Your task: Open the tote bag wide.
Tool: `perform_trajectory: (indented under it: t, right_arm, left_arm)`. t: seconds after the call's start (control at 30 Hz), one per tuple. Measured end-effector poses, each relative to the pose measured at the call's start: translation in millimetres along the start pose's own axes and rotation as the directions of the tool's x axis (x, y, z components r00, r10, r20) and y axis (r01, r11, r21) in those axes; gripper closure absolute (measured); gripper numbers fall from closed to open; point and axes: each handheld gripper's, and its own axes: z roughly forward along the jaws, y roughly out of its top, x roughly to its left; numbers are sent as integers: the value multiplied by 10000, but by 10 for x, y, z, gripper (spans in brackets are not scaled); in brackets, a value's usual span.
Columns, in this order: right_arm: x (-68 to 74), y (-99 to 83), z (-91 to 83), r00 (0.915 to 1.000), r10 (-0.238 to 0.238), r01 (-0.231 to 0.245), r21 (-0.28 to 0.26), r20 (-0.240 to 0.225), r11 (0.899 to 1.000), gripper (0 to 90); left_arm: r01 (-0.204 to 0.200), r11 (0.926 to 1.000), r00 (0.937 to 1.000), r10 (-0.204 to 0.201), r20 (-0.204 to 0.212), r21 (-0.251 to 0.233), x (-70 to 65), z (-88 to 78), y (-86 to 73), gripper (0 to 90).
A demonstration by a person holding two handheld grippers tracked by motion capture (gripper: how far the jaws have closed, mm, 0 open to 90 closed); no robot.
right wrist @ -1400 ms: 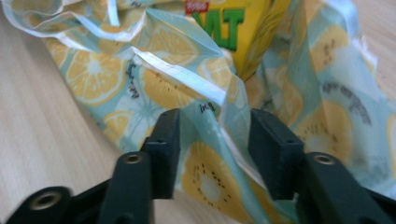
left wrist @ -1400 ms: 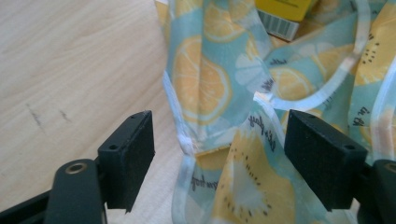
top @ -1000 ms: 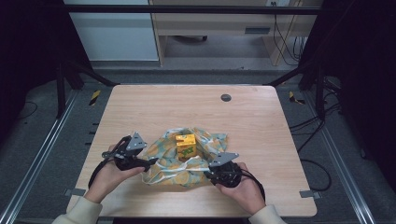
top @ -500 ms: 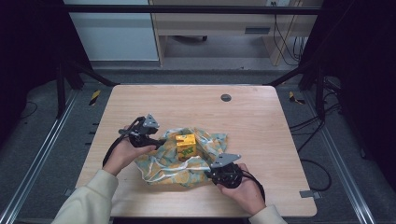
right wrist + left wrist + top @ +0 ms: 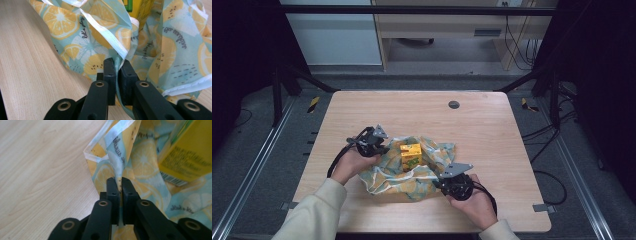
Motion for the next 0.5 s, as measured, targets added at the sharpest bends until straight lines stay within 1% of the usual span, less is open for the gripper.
perform_trajectory:
  t: [0.07,0.1,0.13,0.23,0.3,0.33,0.4,0.5]
  right_arm:
    - [-1,11,-33,10000,-63,63,-40,-3,10000,858]
    - [3,28,-82,9999,-107,108,-96,35,9999,861]
    - [3,28,-82,9999,-107,108,-96,35,9999,861]
    - [9,53,-176,9997,-200,202,-204,117,9996,863]
    - [11,55,-267,9991,-342,347,-222,232,9991,867]
    - [11,55,-267,9991,-342,347,-222,232,9991,867]
    - [12,37,-311,9992,-302,309,-243,267,9992,870]
    - [-2,-7,-329,9989,-358,364,-199,306,9991,873]
  left_arm:
    - [163,9991,9998,-167,-109,-394,-3,-70,31,886]
    - [146,9978,9996,-162,-247,-648,-15,-156,71,889]
    - [146,9978,9996,-162,-247,-648,-15,-156,71,889]
    - [25,9967,9988,-64,-477,-815,-21,-269,140,889]
    - [30,9960,9984,-81,-564,-895,-2,-297,162,891]
    - [48,9961,9983,-100,-580,-882,9,-307,170,891]
    - [142,9955,9977,-203,-645,-935,41,-303,176,891]
    - [223,9964,9973,-279,-675,-817,63,-249,166,890]
